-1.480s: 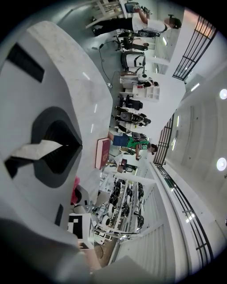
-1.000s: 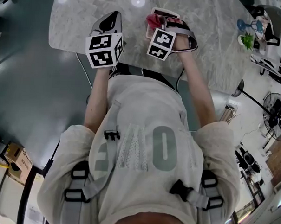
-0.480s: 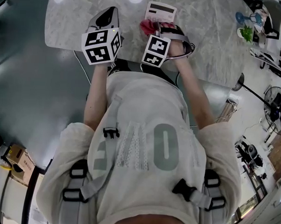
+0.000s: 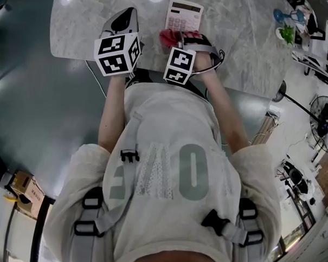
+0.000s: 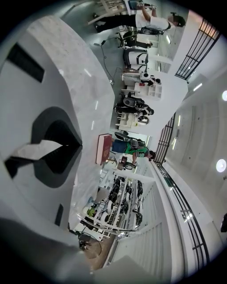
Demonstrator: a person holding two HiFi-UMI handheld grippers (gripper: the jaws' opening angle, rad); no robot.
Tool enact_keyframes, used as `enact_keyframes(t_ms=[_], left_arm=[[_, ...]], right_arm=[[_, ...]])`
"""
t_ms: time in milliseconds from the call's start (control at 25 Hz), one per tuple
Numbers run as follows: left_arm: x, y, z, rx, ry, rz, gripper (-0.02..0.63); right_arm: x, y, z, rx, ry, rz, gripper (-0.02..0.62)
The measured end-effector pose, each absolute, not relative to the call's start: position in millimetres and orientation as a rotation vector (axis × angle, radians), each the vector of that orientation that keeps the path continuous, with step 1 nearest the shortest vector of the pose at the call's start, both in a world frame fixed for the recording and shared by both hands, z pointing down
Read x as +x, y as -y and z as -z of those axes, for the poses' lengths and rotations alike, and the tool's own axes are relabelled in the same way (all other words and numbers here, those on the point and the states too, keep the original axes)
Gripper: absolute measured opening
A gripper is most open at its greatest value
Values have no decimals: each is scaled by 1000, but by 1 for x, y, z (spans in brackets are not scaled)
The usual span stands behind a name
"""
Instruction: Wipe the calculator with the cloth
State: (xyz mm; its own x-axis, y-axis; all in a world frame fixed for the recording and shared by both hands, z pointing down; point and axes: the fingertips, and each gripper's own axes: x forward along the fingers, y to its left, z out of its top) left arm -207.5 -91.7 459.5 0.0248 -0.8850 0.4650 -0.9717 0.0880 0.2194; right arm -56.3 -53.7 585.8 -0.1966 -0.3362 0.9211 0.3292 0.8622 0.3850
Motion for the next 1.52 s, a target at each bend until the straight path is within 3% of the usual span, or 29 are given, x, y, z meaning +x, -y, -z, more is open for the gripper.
enact_keyframes(t_ms=[800,1520], left_arm=[[-204,105,-446,1873,1871,-238,21],[-178,148,-317,2128,2032,-190,20]], right_arm=[[-64,73,-568,28,1695,583,55],[-62,189,-382,627,2042,602,55]])
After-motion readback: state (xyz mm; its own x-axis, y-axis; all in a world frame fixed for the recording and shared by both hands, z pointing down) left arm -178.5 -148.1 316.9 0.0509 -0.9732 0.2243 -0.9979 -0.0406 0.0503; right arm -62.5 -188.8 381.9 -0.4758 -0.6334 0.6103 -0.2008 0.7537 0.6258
